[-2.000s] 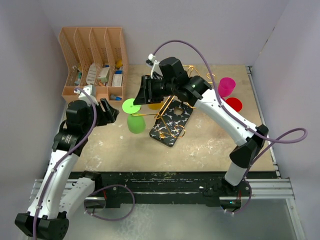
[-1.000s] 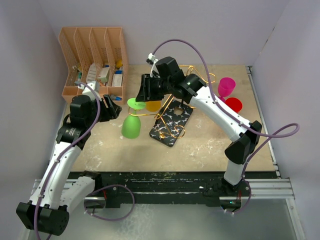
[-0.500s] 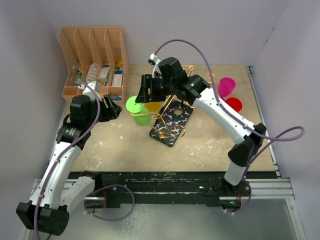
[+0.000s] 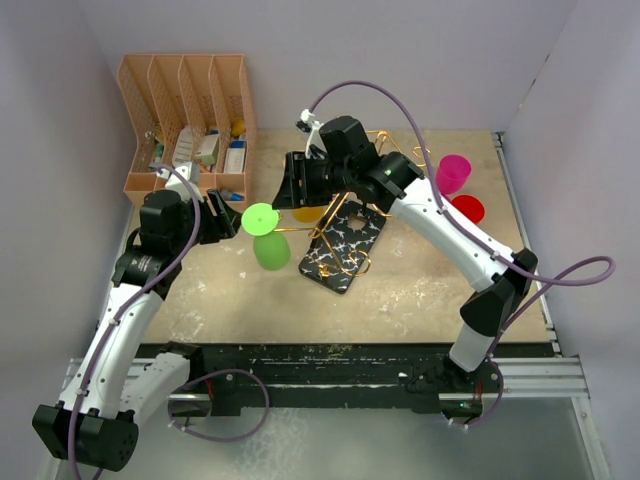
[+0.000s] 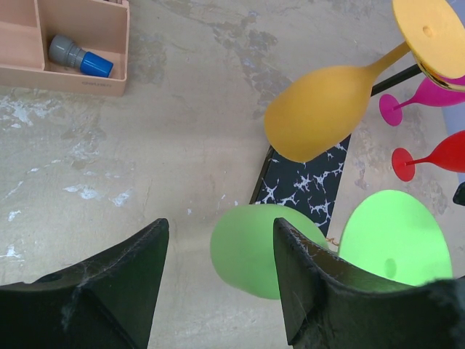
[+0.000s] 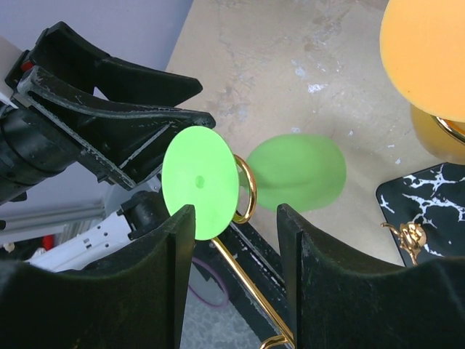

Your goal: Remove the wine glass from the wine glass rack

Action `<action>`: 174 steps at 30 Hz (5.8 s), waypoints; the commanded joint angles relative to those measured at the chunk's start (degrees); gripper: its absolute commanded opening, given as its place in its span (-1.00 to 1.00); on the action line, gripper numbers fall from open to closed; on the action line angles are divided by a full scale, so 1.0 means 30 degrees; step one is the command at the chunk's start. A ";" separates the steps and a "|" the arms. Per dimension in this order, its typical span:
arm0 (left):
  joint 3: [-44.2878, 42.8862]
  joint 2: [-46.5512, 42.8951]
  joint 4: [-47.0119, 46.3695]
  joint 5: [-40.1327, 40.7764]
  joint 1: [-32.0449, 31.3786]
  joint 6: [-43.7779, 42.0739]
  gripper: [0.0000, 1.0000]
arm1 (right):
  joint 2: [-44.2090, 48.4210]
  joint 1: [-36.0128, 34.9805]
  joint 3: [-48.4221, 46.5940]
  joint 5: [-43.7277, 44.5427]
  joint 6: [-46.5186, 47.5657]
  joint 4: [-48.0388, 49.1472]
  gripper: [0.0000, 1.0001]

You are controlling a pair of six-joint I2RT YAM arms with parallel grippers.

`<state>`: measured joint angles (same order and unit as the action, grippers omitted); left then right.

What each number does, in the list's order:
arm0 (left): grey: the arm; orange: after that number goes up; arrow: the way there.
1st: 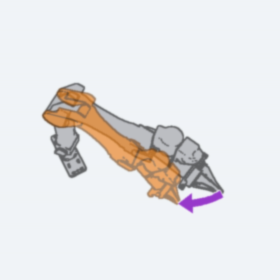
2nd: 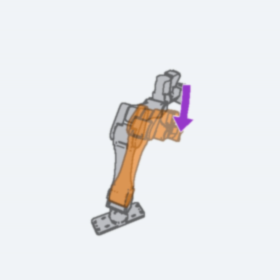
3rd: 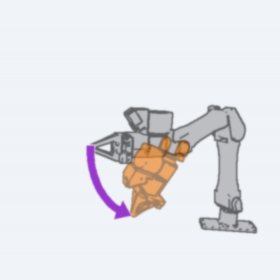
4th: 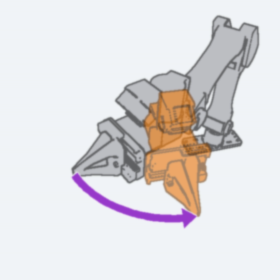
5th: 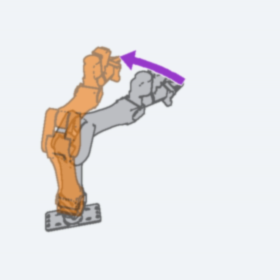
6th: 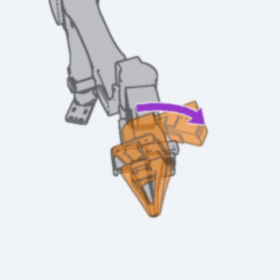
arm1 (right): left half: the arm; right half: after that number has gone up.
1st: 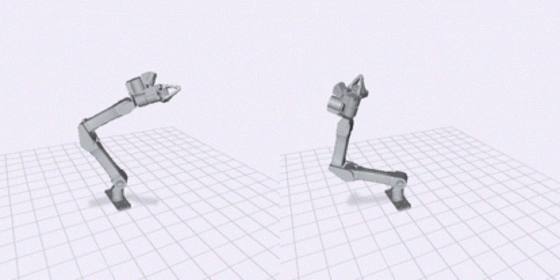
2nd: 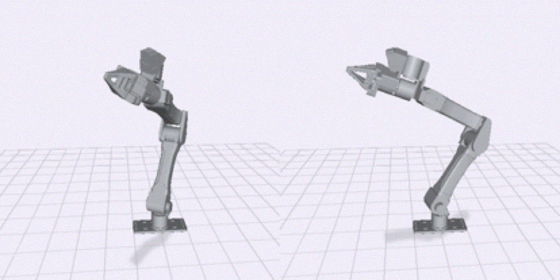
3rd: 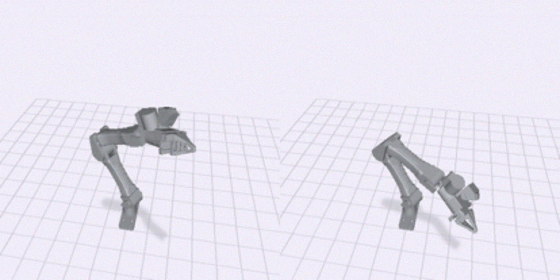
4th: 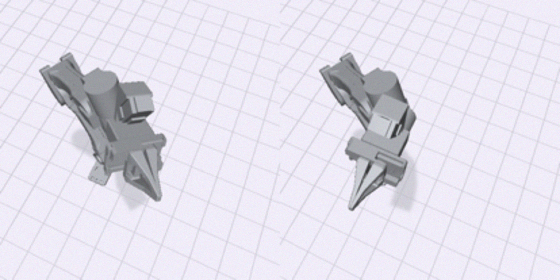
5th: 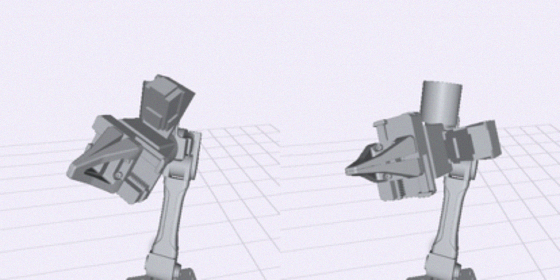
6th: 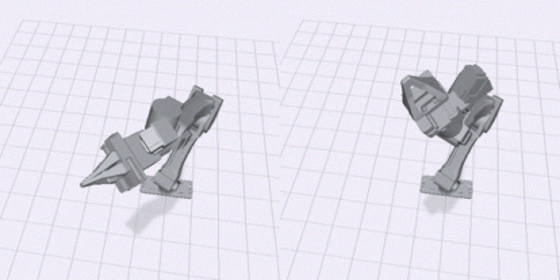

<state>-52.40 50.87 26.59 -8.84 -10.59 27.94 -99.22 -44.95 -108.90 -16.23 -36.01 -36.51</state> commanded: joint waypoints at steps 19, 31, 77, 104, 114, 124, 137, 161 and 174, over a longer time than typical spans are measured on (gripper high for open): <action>-0.0514 0.0446 -0.1185 -0.0796 -0.0044 0.0145 0.24 | -0.0816 0.0019 -0.0569 -0.1534 0.0344 0.0832 -0.10; -0.0956 0.0982 -0.1160 -0.0942 -0.0037 0.0031 0.23 | -0.1665 0.0033 -0.1479 -0.1702 0.0855 0.1096 -0.10; -0.0867 0.1470 -0.1451 -0.1129 -0.0044 0.0104 0.22 | 0.0299 0.0016 -0.0166 -0.2163 0.0919 0.2205 -0.04; -0.1620 0.3332 -0.2249 -0.2285 -0.0074 0.0195 0.20 | 0.0266 0.0042 -0.0718 -0.0824 0.0376 0.0221 -0.09; -0.1745 0.3801 -0.2034 -0.2355 -0.0187 -0.0112 0.19 | -0.0135 0.0027 -0.1049 -0.1516 0.0495 0.0498 -0.15; -0.1768 0.4019 -0.2110 -0.2400 -0.0300 -0.0145 0.18 | -0.0739 0.0027 -0.1119 -0.1067 0.0794 0.0079 -0.15; -0.1728 0.4355 -0.2286 -0.2444 -0.0480 -0.0116 0.18 | -0.0645 0.0020 -0.0623 -0.2026 0.1032 0.1128 -0.27; -0.1820 0.4488 -0.2200 -0.2094 -0.0762 -0.0116 0.18 | 0.0046 0.0012 0.0324 -0.4078 0.0879 0.1984 -0.76; -0.2081 0.4291 -0.1734 -0.1293 -0.0865 -0.0249 0.18 | 0.0729 0.0011 0.0919 -0.4334 0.0191 0.2426 -1.00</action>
<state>-55.42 64.66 22.85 -14.55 -12.88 28.27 -101.06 -44.62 -107.11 -26.92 -34.35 -31.92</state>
